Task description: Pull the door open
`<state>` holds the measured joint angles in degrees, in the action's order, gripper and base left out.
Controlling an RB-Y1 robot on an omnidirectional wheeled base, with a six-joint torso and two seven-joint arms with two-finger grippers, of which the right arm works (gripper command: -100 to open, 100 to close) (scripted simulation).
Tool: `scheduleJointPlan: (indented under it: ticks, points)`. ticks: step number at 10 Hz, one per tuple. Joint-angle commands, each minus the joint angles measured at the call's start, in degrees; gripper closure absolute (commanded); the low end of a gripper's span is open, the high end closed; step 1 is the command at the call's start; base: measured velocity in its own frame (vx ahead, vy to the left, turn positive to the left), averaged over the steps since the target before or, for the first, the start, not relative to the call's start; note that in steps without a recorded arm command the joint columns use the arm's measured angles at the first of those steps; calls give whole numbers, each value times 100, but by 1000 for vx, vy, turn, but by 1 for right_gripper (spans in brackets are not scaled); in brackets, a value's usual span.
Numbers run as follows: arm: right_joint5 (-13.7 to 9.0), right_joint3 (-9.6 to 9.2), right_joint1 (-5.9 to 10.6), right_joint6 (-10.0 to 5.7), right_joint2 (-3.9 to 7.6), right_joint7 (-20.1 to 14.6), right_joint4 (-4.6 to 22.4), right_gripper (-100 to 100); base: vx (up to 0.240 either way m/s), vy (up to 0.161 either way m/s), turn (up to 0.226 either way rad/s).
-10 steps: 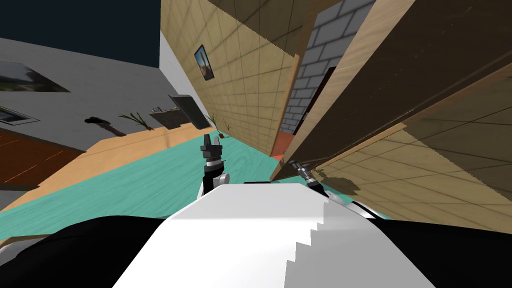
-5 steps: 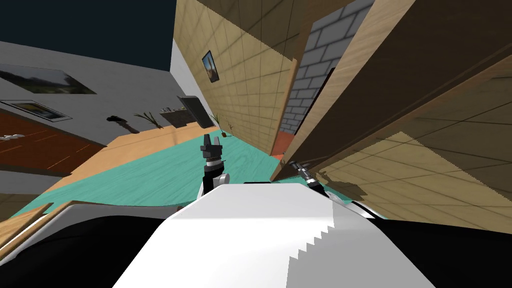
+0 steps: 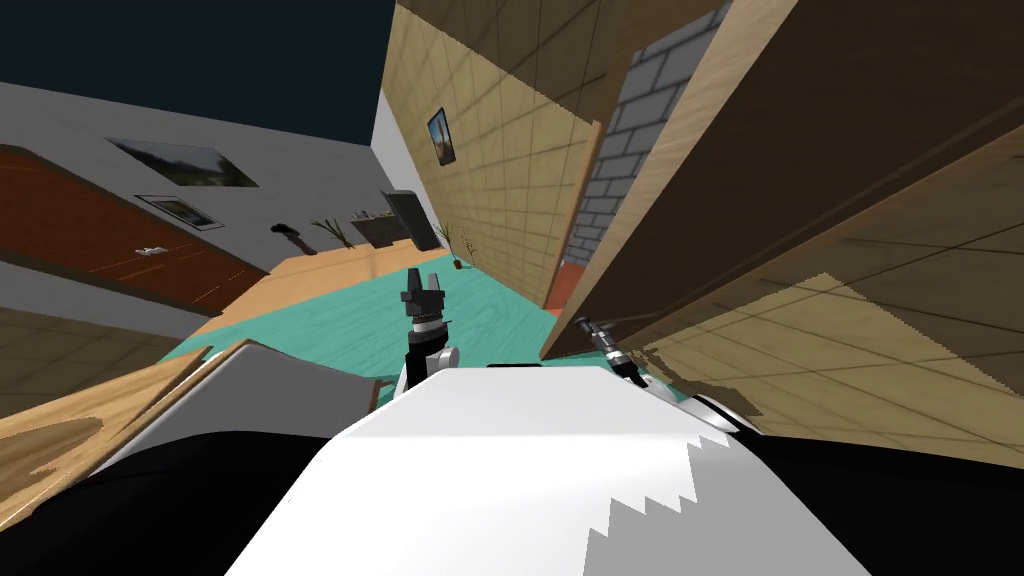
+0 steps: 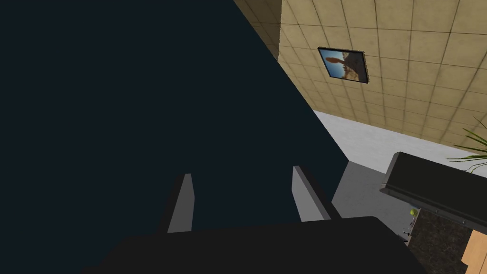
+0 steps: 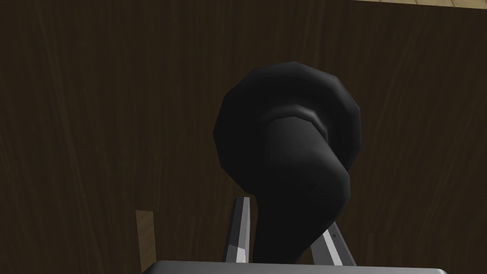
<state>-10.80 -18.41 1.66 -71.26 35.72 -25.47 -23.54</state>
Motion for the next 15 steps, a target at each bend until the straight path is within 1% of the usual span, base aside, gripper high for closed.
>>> scheduleJointPlan:
  ticks: [1,2,4,5,6,7,8,9,10,11,12,13,14,15]
  points:
    - [-8,49,93,156,-58,76,-1,100,-205,-78,201]
    - [-12,67,120,213,-79,100,-15,100,-185,-82,138]
    - [-32,142,232,451,-165,200,-78,100,-187,-100,175]
    - [-37,161,261,512,-187,225,-94,100,-172,-97,162]
    - [-47,200,319,637,-232,277,-127,100,-174,-87,170]
    - [-47,200,319,637,-232,277,-127,100,-126,-60,78]
    - [-63,259,407,824,-299,356,-176,100,-151,-84,153]
    - [-68,279,436,886,-322,382,-192,100,-181,-106,193]
    - [-78,317,494,1008,-366,433,-224,100,-199,-82,213]
    - [-83,336,522,1069,-388,458,-240,100,-191,-94,147]
    - [-83,336,522,1069,-388,458,-240,100,-112,-59,36]
    - [-98,392,605,1244,-451,532,-286,100,-160,-67,137]
    - [-102,410,632,1301,-472,555,-301,100,-159,-88,181]
    - [-111,444,682,1409,-511,601,-329,100,-177,-91,172]
